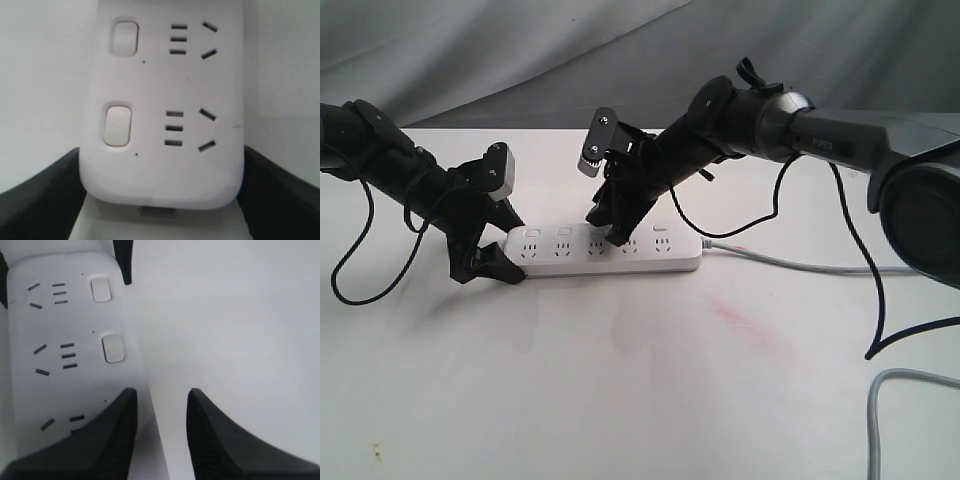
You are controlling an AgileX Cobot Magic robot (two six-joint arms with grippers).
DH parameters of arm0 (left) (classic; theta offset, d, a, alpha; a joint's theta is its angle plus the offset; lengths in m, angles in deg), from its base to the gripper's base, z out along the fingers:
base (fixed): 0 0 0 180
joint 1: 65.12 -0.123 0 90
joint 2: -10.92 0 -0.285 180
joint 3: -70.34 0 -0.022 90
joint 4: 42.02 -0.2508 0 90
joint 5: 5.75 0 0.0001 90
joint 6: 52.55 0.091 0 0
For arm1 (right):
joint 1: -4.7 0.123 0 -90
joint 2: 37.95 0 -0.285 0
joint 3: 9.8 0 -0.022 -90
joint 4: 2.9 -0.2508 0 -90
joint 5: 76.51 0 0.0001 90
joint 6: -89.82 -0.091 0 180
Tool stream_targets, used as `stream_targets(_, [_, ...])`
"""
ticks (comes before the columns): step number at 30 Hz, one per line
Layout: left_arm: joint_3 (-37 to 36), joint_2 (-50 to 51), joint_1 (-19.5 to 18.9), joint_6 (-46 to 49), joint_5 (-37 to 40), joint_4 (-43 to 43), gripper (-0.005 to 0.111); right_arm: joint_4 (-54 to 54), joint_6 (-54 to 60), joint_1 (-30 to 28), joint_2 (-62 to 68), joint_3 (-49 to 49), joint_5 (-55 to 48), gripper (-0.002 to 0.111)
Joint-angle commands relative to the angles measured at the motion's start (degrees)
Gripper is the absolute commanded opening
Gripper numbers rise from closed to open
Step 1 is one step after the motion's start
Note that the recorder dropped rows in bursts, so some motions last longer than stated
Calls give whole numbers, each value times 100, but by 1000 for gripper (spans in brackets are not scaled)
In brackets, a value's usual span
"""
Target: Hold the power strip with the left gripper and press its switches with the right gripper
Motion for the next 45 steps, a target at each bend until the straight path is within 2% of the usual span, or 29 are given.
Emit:
stream_targets(1, [37, -13, -3, -35, -52, 37, 53, 44, 51, -43, 38, 37, 37, 32])
stream_targets(31, [37, -13, -3, -35, -52, 37, 53, 274, 51, -32, 235, 37, -113, 32])
stream_targets(45, [37, -13, -3, -35, -52, 37, 53, 323, 76, -23, 235, 480, 83, 32])
